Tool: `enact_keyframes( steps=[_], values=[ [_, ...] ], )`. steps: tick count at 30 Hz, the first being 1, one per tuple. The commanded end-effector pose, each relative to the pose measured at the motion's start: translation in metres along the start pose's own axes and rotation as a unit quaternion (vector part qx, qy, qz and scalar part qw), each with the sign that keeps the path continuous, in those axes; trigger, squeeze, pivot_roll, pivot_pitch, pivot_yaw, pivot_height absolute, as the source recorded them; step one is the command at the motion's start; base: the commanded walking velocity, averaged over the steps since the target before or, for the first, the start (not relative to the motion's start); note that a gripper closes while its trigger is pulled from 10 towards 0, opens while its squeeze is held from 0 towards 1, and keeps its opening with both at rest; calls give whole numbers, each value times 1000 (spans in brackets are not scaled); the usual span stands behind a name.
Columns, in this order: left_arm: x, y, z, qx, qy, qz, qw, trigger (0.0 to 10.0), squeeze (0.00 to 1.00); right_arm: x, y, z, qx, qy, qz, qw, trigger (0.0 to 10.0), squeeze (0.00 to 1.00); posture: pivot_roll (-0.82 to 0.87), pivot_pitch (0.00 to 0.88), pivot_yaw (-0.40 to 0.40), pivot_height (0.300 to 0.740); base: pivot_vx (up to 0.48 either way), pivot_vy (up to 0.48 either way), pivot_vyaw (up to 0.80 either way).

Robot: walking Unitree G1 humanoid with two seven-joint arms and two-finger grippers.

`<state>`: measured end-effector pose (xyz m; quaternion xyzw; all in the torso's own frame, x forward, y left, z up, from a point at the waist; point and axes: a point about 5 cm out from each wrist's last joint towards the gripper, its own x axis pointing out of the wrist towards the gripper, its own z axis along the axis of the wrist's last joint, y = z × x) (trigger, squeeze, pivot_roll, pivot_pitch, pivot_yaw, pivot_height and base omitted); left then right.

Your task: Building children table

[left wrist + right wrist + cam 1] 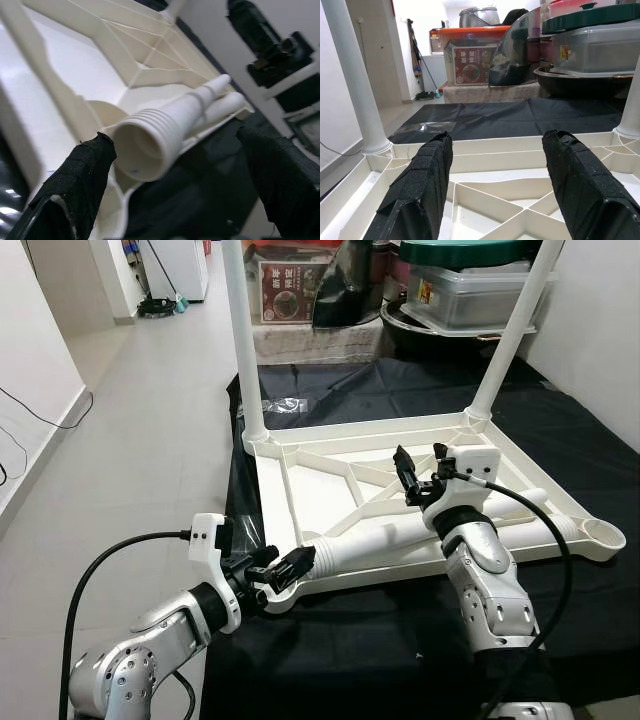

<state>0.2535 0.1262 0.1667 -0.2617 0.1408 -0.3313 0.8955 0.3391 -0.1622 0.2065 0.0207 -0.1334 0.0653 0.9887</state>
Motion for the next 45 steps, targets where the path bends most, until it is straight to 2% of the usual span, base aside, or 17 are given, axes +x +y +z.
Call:
enact_keyframes(
  steps=[1, 10, 19, 26, 35, 45],
  values=[
    [-2, 0, -2, -16, 12, -13, 1000, 10000, 0, -3, -2, -2, 1, 6, -4, 1000, 10000, 0, 59, 128, -31, 740, 0, 0, 0],
    [-5, 2, -5, -31, 31, -25, 999, 10000, 0, -4, -2, -2, 1, 8, -6, 1000, 10000, 0, 60, 131, -27, 740, 0, 0, 0],
    [-10, 16, -8, -60, 44, -24, 997, 10000, 0, -6, -2, 0, 1, 6, -7, 1000, 10000, 0, 47, 134, -18, 740, 0, 0, 0],
    [-11, 21, -5, -64, 40, -34, 997, 10000, 0, -8, -2, 0, -1, 5, -9, 1000, 10000, 0, 40, 137, -13, 740, 0, 0, 0],
    [-9, 15, 3, -88, 22, -86, 992, 10000, 0, -10, -2, 0, -3, 7, -8, 1000, 10000, 0, 38, 132, -13, 740, 0, 0, 0],
    [-6, 14, 2, -95, 28, -105, 989, 10000, 0, -9, -1, 1, -1, 8, -8, 1000, 10000, 0, 39, 135, -12, 740, 0, 0, 0]
  ],
)
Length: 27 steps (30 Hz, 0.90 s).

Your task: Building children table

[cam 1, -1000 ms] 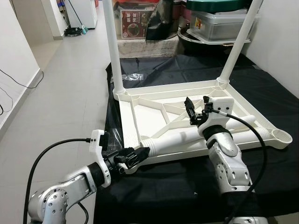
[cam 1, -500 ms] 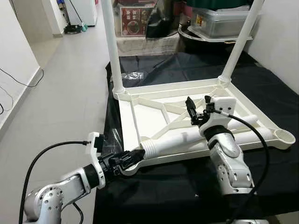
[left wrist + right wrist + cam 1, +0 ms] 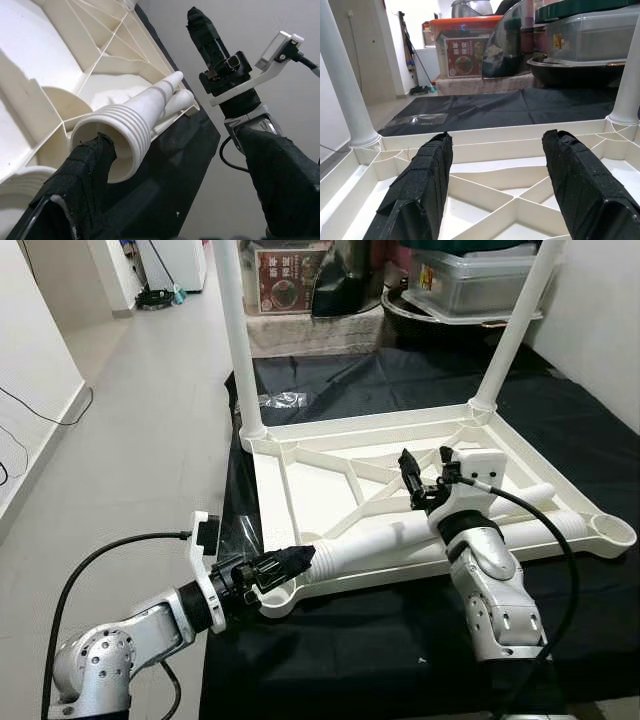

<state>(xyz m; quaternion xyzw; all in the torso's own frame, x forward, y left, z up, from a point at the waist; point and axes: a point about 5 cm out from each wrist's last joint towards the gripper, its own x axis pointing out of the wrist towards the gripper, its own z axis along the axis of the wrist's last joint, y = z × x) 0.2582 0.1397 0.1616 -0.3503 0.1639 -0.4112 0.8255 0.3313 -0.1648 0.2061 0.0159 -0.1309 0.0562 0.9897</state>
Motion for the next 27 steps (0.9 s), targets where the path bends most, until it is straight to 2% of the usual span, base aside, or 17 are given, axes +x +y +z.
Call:
enact_keyframes(
  steps=[1, 10, 16, 27],
  values=[
    [0, 0, -1, -3, 7, -5, 1000, 10000, 0, -1, 0, -1, 5, 5, 0, 1000, 10000, 0, 38, 137, -12, 740, 0, 0, 0],
    [9, 1, -2, -15, 11, -24, 1000, 10000, 0, -3, -1, -1, 5, 7, -4, 1000, 10000, 0, 39, 148, -12, 740, 0, 0, 0],
    [22, -1, -1, -17, 17, -46, 999, 10000, 0, -4, -1, -1, 5, 8, -4, 1000, 10000, 0, 35, 158, -8, 740, 0, 0, 0],
    [32, 2, -1, -25, 14, -49, 998, 10000, 0, -6, -1, -1, 4, 11, -5, 1000, 10000, 0, 31, 175, -5, 740, 0, 0, 0]
  ],
)
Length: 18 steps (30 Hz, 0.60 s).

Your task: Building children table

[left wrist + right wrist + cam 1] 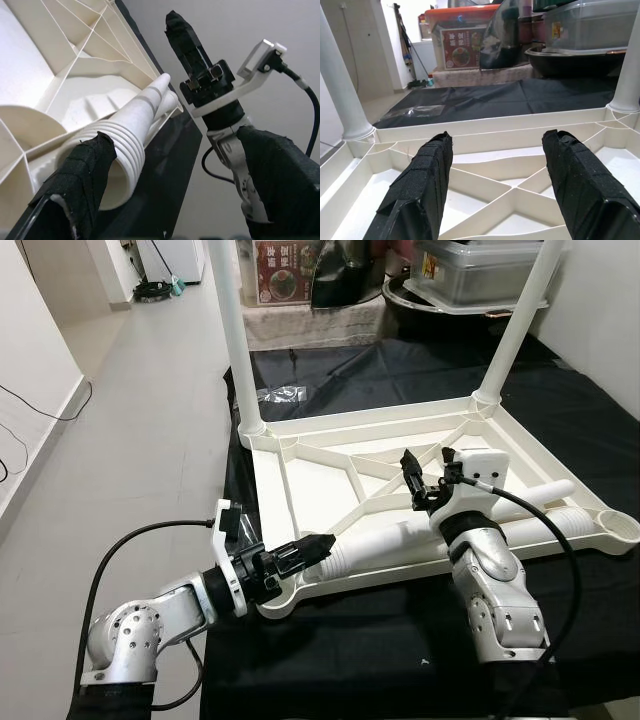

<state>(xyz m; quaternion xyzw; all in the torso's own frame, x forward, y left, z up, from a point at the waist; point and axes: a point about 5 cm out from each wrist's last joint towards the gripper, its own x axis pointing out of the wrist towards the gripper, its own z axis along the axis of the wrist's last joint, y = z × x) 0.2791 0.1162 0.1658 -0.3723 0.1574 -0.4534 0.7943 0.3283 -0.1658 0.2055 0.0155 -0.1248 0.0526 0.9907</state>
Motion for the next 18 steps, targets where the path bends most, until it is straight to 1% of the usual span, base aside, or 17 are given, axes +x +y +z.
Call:
enact_keyframes(
  steps=[1, 3, 9, 13, 15, 16, 18],
  values=[
    [0, 4, -5, -6, 8, 5, 1000, 10000, 0, -3, 0, -1, 5, 5, -1, 1000, 10000, 0, 31, 175, -5, 740, 0, 0, 0],
    [3, 1, -7, -9, 13, -4, 1000, 10000, 0, -3, -1, -1, 4, 5, -1, 1000, 10000, 0, 29, 180, -2, 740, 0, 0, 0],
    [2, 0, -8, -7, 16, -6, 1000, 10000, 0, -4, 0, -1, 4, 7, -1, 1000, 10000, 0, 35, 183, -4, 740, 0, 0, 0],
    [-3, 1, -8, -7, 16, -1, 1000, 10000, 0, -4, 2, -2, 6, 8, 1, 1000, 10000, 0, 38, 182, -6, 740, 0, 0, 0],
    [-10, 0, -7, -5, 14, 2, 1000, 10000, 0, -3, 3, -2, 7, 8, 3, 1000, 10000, 0, 41, 181, -8, 740, 0, 0, 0],
    [-10, 0, -7, -5, 14, 2, 1000, 10000, 0, -3, 3, -2, 7, 8, 3, 1000, 10000, 0, 41, 181, -8, 740, 0, 0, 0],
    [-18, 0, -6, -2, 14, 7, 1000, 10000, 0, -2, 3, -2, 8, 8, 3, 1000, 10000, 0, 45, 180, -11, 740, 0, 0, 0]
  ],
)
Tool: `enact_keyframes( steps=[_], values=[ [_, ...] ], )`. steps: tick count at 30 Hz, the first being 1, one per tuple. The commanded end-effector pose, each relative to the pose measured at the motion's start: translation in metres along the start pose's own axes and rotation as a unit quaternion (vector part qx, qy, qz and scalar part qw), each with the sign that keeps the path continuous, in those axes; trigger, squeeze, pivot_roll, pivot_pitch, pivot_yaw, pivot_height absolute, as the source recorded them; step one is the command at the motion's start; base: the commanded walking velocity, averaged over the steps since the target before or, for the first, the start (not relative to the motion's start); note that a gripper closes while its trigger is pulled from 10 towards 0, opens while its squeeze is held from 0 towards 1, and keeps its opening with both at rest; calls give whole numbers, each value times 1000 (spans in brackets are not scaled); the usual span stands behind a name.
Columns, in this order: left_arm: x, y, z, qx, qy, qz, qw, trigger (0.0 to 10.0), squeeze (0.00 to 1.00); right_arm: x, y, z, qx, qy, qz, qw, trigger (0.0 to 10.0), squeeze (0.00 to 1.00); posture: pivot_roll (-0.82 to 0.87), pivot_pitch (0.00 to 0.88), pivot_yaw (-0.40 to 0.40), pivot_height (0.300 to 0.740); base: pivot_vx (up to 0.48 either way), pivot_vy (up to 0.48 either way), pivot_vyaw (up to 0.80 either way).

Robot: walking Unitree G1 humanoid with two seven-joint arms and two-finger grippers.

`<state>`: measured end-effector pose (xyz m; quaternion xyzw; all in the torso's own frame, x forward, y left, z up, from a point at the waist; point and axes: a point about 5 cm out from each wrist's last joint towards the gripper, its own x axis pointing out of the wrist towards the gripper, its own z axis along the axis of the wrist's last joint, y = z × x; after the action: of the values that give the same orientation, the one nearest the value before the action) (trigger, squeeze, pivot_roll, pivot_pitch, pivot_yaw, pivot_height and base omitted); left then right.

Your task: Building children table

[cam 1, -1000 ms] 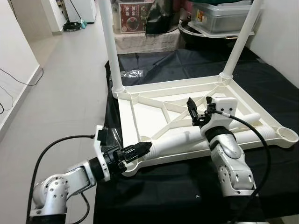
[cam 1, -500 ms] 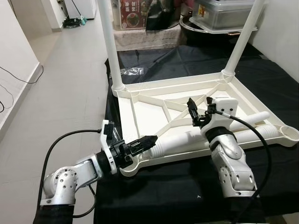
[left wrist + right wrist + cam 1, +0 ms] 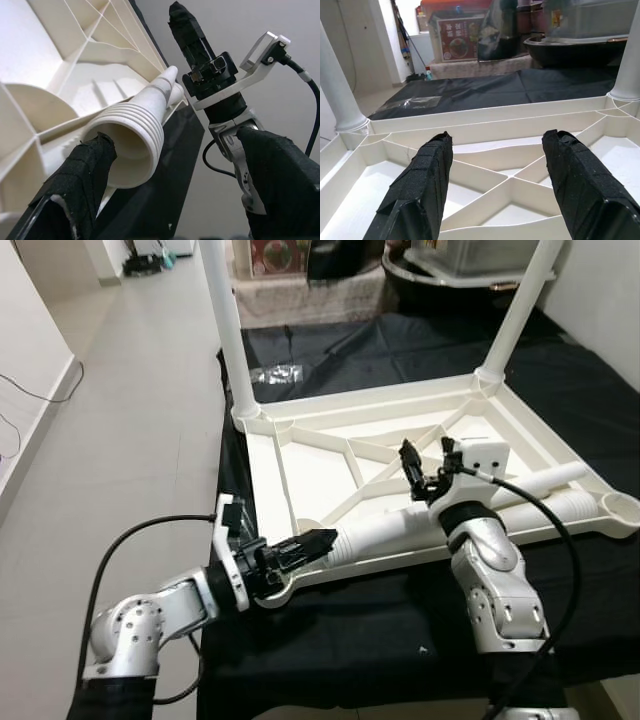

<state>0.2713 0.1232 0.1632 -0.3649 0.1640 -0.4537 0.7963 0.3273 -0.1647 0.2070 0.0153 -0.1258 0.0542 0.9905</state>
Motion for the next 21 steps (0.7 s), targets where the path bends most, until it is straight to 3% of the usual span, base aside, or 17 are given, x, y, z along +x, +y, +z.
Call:
enact_keyframes(
  steps=[1, 8, 15, 21],
  values=[
    [-7, 1, -3, -6, 5, 3, 1000, 10000, 0, -2, 2, -3, 8, 9, 1, 1000, 10000, 0, 45, 180, -11, 740, 0, 0, 0],
    [-16, -6, 1, -4, 1, -6, 1000, 10000, 0, -1, 3, -3, 9, 9, 2, 1000, 10000, 0, 50, 181, -13, 740, 0, 0, 0],
    [-11, -23, -1, -12, 4, -56, 998, 10000, 0, -1, 4, -4, 9, 10, 3, 1000, 10000, 0, 52, 180, -13, 740, 0, 0, 0],
    [-7, -23, -6, -21, 10, -61, 998, 10000, 0, -1, 5, -3, 10, 9, 3, 1000, 10000, 0, 51, 179, -13, 740, 0, 0, 0]
  ],
)
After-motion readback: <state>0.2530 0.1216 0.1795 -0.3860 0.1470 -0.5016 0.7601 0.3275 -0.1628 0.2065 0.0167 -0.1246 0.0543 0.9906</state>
